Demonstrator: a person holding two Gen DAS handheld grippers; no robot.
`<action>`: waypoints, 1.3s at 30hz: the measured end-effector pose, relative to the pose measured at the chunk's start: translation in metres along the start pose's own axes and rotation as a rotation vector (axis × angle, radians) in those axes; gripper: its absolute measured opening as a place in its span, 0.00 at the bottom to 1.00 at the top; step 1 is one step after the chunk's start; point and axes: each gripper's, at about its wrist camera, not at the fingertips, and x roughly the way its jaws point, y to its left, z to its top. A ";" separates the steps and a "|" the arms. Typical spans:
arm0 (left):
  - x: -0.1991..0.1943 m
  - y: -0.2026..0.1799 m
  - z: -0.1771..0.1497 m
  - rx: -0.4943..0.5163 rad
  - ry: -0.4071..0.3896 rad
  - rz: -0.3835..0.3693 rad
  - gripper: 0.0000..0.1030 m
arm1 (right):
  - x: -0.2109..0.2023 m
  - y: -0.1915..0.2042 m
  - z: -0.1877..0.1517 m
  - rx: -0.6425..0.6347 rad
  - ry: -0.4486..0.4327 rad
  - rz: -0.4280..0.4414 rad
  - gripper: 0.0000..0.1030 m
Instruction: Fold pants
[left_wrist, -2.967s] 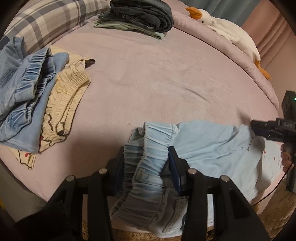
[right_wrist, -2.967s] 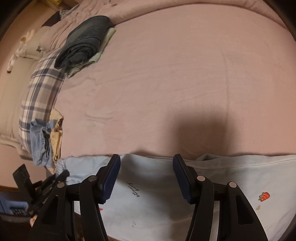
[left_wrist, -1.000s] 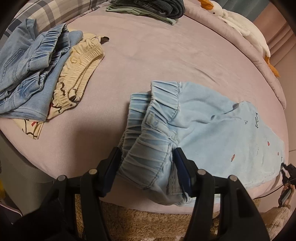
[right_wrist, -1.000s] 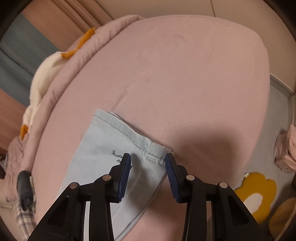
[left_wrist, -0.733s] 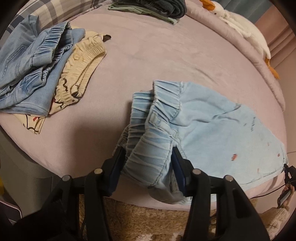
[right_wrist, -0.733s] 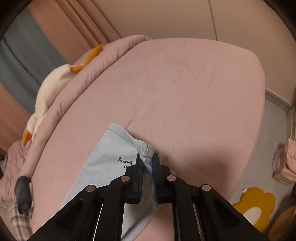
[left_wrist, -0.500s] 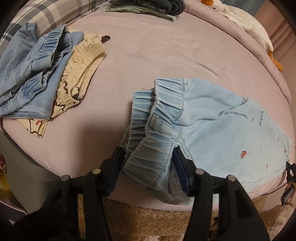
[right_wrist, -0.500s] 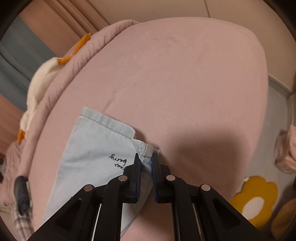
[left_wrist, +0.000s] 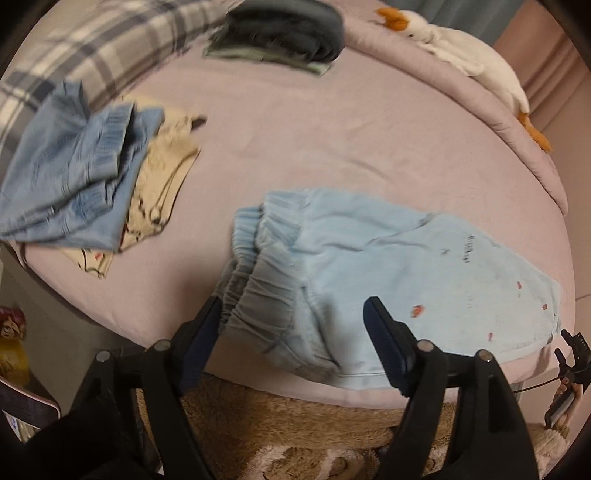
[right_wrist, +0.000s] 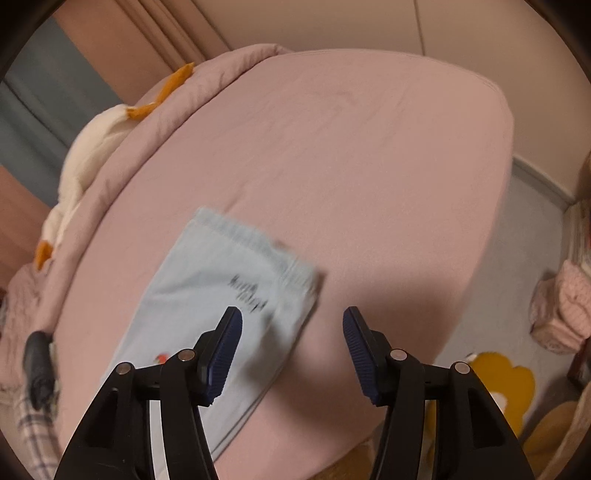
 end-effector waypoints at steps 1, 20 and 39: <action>-0.004 -0.002 0.001 0.006 -0.012 -0.006 0.77 | 0.002 0.004 -0.003 -0.014 0.006 0.013 0.55; -0.003 -0.076 -0.001 0.099 -0.005 -0.226 0.82 | 0.046 0.056 -0.034 -0.284 0.049 -0.117 0.23; 0.102 -0.195 -0.032 0.388 0.103 -0.148 0.84 | 0.048 0.057 -0.040 -0.306 0.015 -0.137 0.23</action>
